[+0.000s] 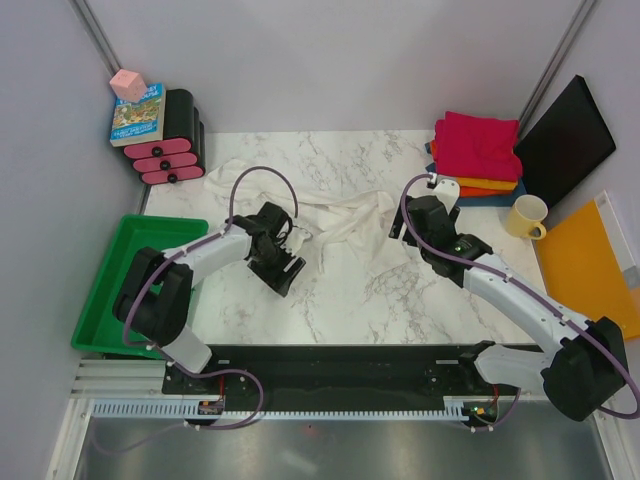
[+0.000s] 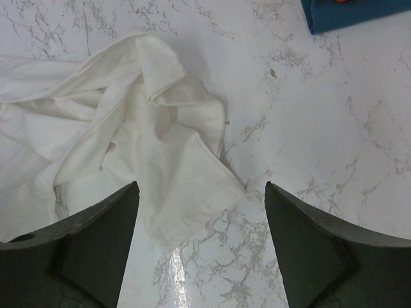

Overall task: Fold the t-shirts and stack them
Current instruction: Flatten out the tshirt

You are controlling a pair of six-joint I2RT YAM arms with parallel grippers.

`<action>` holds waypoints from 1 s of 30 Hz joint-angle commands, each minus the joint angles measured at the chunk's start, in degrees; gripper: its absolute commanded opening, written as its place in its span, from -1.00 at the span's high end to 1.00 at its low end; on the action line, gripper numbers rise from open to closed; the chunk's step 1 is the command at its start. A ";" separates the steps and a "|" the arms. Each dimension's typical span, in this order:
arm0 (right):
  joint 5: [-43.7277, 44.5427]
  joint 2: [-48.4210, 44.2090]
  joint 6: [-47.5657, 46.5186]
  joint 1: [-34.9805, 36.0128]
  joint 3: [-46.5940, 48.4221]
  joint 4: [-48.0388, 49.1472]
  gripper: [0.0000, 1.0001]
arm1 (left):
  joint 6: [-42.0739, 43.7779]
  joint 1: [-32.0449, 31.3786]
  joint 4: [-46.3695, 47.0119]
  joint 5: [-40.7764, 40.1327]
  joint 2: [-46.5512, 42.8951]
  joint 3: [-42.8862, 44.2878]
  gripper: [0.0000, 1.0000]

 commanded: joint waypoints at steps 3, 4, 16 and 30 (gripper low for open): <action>0.78 0.10 -0.40 0.16 0.45 1.73 -0.72 | -0.86 0.10 -2.05 0.23 4.91 1.89 -0.47; 0.95 0.02 -0.49 0.24 0.45 1.73 -0.73 | -0.86 0.10 -2.23 0.05 6.22 2.06 -0.44; -0.19 -0.42 0.47 0.16 -1.65 1.82 -0.73 | -1.03 0.28 -1.97 -1.18 6.15 2.50 0.96; -12.40 3.71 11.02 2.52 -15.10 7.17 -0.55 | 0.54 10.19 -3.63 -3.56 -5.10 5.57 0.96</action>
